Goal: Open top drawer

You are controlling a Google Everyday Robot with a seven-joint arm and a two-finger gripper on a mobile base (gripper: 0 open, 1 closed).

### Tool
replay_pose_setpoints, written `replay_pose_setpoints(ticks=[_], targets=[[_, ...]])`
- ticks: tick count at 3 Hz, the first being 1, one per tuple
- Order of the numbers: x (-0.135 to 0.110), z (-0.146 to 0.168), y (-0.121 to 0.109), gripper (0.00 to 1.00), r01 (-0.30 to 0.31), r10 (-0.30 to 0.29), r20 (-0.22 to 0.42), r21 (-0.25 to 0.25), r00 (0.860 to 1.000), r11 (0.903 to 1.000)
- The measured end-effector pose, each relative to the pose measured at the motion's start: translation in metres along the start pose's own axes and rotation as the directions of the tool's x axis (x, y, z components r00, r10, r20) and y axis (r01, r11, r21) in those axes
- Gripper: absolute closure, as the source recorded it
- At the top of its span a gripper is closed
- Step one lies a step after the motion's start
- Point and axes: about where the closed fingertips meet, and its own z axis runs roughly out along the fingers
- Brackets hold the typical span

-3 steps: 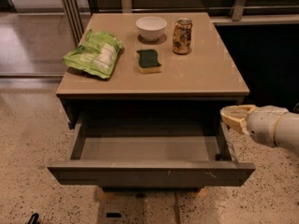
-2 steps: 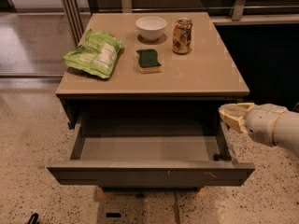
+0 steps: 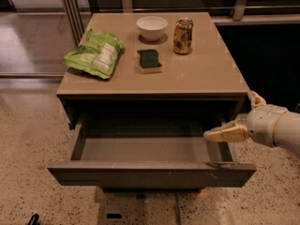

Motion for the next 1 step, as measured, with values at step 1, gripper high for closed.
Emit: replay_pose_setpoints(ticks=[1], targets=[[0.0000,0.0000,0.0000,0.00,0.000,0.000,0.000,0.000,1.000,1.0000]])
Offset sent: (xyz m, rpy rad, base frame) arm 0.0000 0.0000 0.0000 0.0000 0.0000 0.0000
